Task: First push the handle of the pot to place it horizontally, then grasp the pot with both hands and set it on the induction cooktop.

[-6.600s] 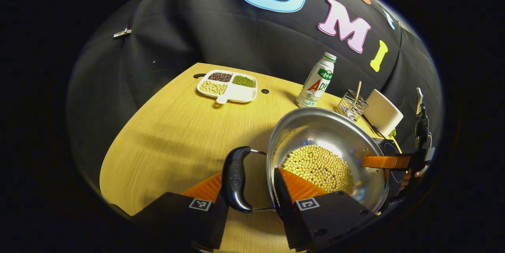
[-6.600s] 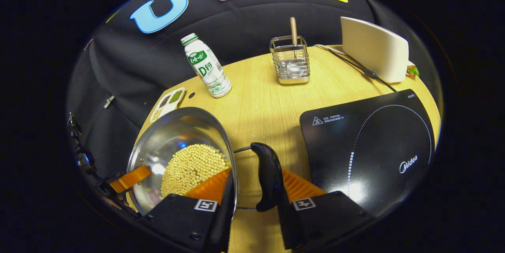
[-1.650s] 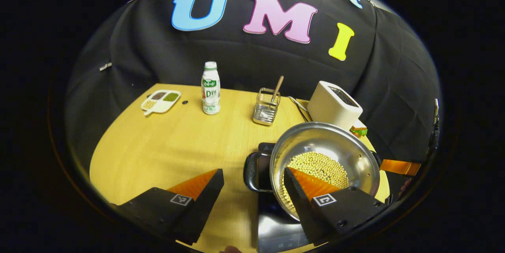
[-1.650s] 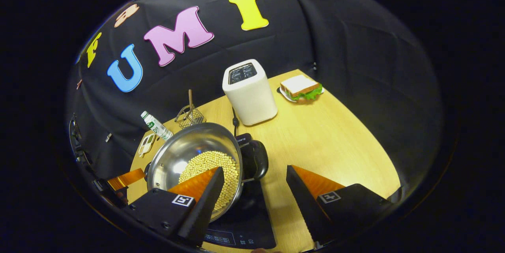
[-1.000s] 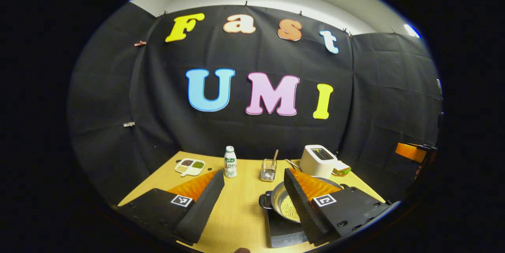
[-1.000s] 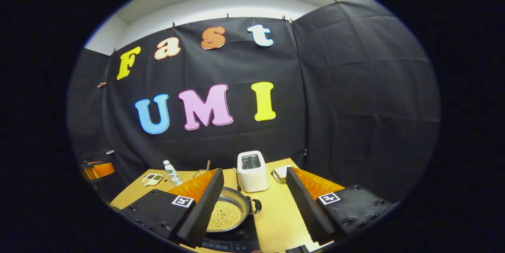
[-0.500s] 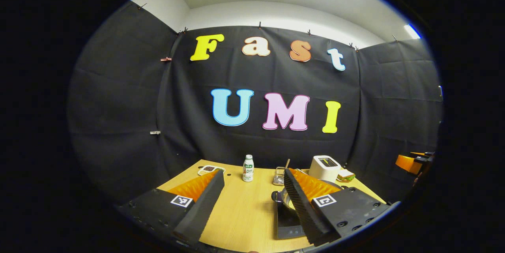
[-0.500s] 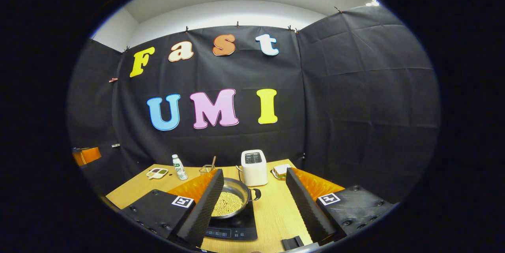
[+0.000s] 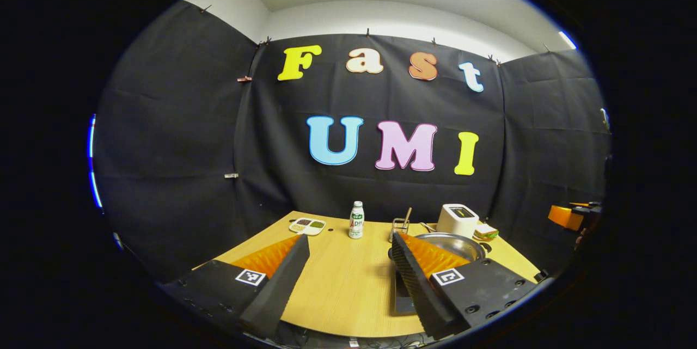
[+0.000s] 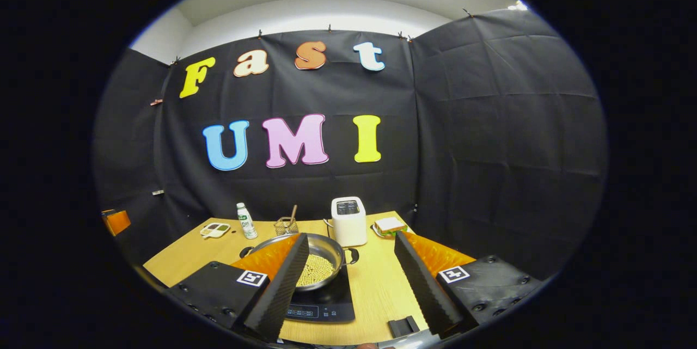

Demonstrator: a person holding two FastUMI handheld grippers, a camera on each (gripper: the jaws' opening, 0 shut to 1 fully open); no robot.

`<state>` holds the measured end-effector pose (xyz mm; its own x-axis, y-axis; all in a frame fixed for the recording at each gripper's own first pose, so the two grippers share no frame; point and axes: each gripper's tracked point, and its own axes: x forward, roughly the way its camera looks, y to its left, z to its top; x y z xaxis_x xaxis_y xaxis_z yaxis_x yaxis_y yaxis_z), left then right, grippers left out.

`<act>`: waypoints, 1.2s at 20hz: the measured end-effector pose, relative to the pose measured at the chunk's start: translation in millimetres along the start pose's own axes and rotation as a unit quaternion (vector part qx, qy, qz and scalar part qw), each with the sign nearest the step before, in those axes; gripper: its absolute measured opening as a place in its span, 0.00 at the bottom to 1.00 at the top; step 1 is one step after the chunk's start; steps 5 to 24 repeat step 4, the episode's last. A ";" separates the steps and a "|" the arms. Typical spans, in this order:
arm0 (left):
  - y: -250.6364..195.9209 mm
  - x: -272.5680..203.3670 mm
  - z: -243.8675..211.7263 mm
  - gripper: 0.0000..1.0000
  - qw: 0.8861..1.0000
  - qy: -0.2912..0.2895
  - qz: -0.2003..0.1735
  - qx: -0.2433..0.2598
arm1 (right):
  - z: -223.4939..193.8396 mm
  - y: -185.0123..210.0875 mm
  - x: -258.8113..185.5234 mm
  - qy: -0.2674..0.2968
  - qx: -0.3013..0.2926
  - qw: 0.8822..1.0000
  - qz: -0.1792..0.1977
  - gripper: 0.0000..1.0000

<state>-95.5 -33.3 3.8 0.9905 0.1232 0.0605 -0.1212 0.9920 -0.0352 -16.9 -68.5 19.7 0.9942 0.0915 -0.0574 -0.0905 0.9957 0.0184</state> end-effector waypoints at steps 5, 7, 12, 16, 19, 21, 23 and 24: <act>1.1 -9.4 -2.3 0.95 1.000 0.001 0.001 0.005 | -5.7 21.2 3.6 0.017 0.003 0.999 0.028 0.98; 1.1 -9.4 -2.3 0.95 1.000 0.001 0.001 0.005 | -5.7 21.2 3.6 0.017 0.003 0.999 0.028 0.98; 1.1 -9.4 -2.3 0.95 1.000 0.001 0.001 0.005 | -5.7 21.2 3.6 0.017 0.003 0.999 0.028 0.98; 1.1 -9.4 -2.3 0.95 1.000 0.001 0.001 0.005 | -5.7 21.2 3.6 0.017 0.003 0.999 0.028 0.98; 1.1 -9.4 -2.3 0.95 1.000 0.001 0.001 0.005 | -5.7 21.2 3.6 0.017 0.003 0.999 0.028 0.98; 1.1 -9.4 -2.3 0.95 1.000 0.001 0.001 0.005 | -5.7 21.2 3.6 0.017 0.003 0.999 0.028 0.98; 1.1 -9.4 -2.3 0.95 1.000 0.001 0.001 0.005 | -5.7 21.2 3.6 0.017 0.003 0.999 0.028 0.98; 1.1 -9.4 -2.3 0.95 1.000 0.001 0.001 0.005 | -5.7 21.2 3.6 0.017 0.003 0.999 0.028 0.98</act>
